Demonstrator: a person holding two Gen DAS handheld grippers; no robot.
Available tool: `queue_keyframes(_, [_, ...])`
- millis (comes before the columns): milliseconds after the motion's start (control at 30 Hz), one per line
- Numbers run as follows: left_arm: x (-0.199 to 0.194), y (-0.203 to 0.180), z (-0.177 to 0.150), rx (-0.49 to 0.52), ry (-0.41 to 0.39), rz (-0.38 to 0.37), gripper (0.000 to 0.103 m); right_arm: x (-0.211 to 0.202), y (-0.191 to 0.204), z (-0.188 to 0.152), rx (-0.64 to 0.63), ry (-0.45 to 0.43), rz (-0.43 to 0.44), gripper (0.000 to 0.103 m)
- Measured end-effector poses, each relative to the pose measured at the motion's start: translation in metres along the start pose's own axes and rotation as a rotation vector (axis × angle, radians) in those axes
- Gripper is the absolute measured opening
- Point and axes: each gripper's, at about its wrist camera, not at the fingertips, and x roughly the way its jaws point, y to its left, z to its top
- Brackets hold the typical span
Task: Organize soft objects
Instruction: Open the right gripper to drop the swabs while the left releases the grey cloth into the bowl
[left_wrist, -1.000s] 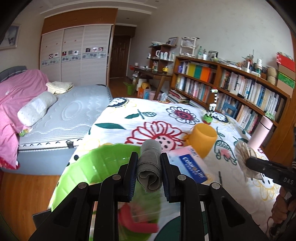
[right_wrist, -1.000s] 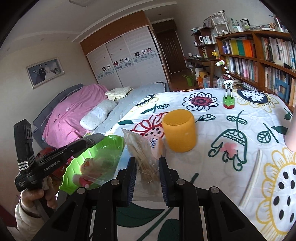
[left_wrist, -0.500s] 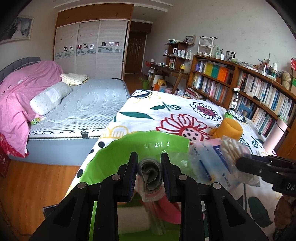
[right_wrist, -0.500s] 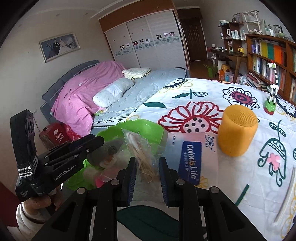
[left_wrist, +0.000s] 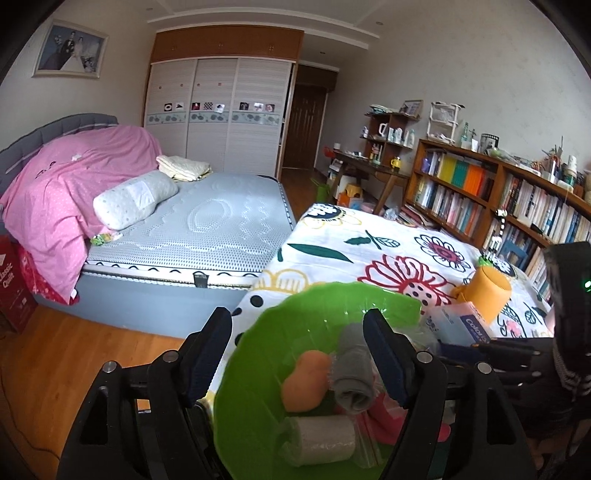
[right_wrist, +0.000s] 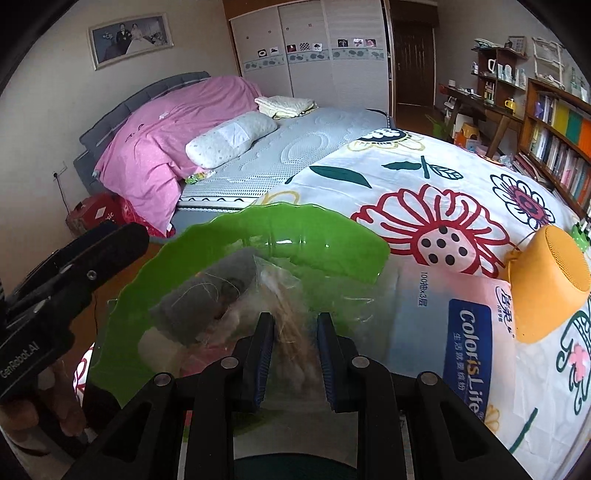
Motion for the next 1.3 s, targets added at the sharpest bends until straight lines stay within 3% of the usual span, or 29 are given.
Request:
queue_keyframes(367, [-0.002, 0.005, -0.001, -0.018, -0.002, -0.012, 0.075, 0.02, 0.004, 0.008, 0.021, 0.054, 0.022, 0.026])
queue_keyframes(467, [-0.001, 0.004, -0.001, -0.022, -0.005, -0.008, 0.081, 0.025, 0.006, 0.008, 0.019, 0.053, 0.017, 0.026])
queue_keyframes(833, [-0.002, 0.001, -0.003, -0.034, -0.019, 0.002, 0.093, 0.007, 0.0, 0.004, 0.054, -0.012, 0.047, 0.032])
queue_keyframes(1300, [-0.005, 0.009, -0.004, -0.055, -0.03, 0.002, 0.095, -0.028, -0.006, -0.003, 0.071, -0.117, 0.046, 0.035])
